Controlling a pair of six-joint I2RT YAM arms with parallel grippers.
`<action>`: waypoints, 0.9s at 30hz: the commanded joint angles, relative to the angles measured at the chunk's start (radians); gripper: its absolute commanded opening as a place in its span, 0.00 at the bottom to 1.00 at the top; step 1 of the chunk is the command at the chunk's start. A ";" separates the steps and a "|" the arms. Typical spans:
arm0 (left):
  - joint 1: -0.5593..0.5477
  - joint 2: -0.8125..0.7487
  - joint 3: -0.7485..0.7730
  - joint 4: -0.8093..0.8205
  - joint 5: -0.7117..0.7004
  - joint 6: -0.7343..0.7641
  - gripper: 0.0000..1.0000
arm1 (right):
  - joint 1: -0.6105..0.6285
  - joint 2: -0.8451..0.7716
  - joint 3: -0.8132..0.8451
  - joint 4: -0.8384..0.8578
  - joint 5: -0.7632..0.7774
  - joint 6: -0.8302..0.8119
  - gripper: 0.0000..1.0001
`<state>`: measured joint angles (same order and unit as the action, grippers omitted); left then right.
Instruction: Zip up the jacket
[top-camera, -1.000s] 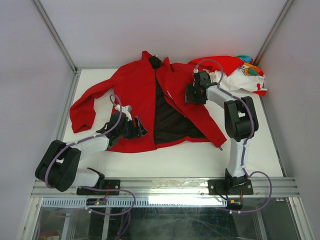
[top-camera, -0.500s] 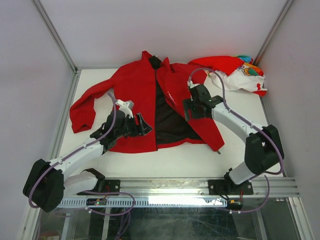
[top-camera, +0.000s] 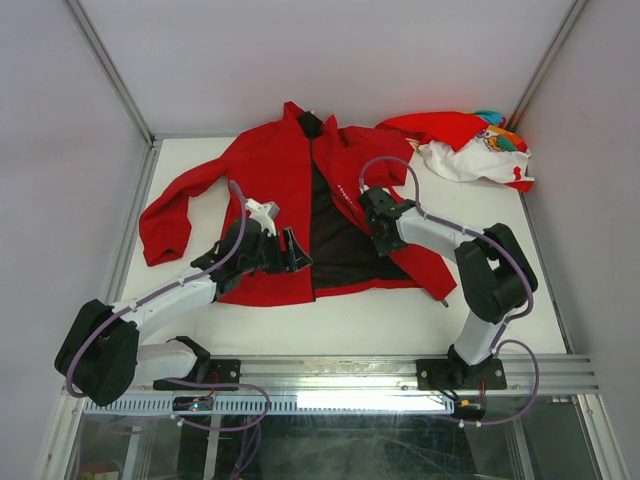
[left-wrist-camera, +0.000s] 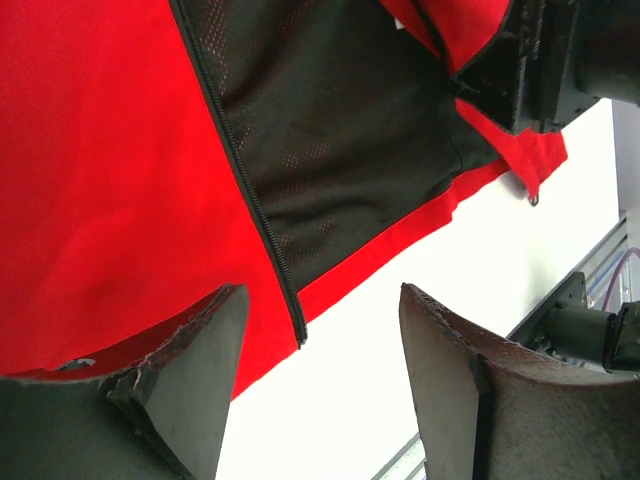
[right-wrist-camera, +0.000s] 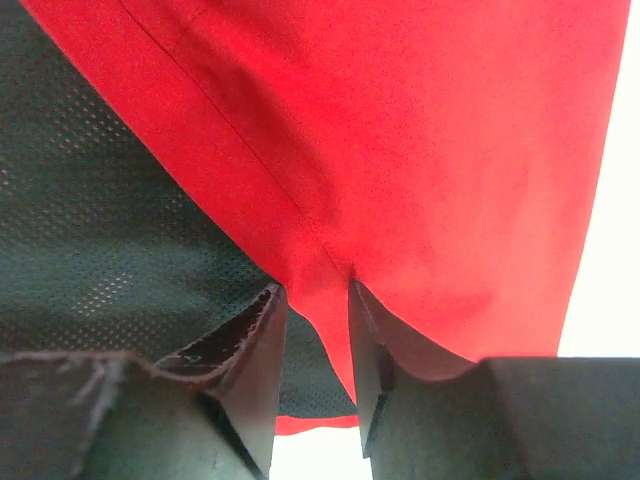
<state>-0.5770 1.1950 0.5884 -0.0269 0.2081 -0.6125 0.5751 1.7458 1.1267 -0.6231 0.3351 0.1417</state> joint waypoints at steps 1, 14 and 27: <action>-0.013 0.031 0.041 0.059 0.016 0.016 0.63 | 0.006 -0.020 0.047 -0.015 0.097 -0.001 0.27; -0.022 0.082 0.002 0.097 0.005 0.020 0.63 | 0.013 -0.145 0.157 -0.088 -0.089 -0.021 0.00; -0.023 0.081 -0.031 0.111 -0.006 0.017 0.63 | 0.020 -0.202 0.192 0.187 -0.707 0.182 0.00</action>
<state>-0.5903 1.2907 0.5655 0.0246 0.2092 -0.6106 0.5880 1.5326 1.3304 -0.6262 -0.1368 0.2142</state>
